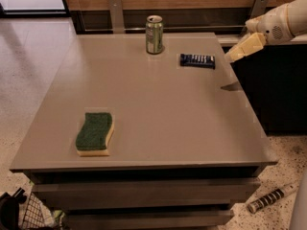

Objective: Move rxbar blueberry near sponge

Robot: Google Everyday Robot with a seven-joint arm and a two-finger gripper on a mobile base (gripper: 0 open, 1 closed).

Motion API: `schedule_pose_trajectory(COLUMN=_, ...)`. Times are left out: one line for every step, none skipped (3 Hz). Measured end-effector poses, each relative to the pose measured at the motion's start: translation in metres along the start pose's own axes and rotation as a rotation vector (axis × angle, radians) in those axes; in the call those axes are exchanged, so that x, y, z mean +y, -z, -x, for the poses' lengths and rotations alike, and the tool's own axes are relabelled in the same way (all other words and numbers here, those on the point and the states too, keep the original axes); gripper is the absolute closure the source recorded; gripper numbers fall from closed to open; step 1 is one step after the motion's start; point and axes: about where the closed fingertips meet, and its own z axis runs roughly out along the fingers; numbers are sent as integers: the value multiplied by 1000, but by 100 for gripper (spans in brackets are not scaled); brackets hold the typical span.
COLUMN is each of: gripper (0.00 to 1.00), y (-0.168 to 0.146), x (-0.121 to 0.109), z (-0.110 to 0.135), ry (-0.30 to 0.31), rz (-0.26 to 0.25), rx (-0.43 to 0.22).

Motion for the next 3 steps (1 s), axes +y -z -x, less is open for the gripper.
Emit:
schedule_pose_trajectory(gripper=0, y=-29, x=-6, z=-15, ry=-44, rz=39, rx=-44)
schedule_pose_trajectory(gripper=0, y=-61, x=-2, z=-27, ry=-73, rz=81, rx=-72)
schedule_pose_trajectory(gripper=0, y=-90, x=1, z=-30, ry=-87, rz=114, rx=-120)
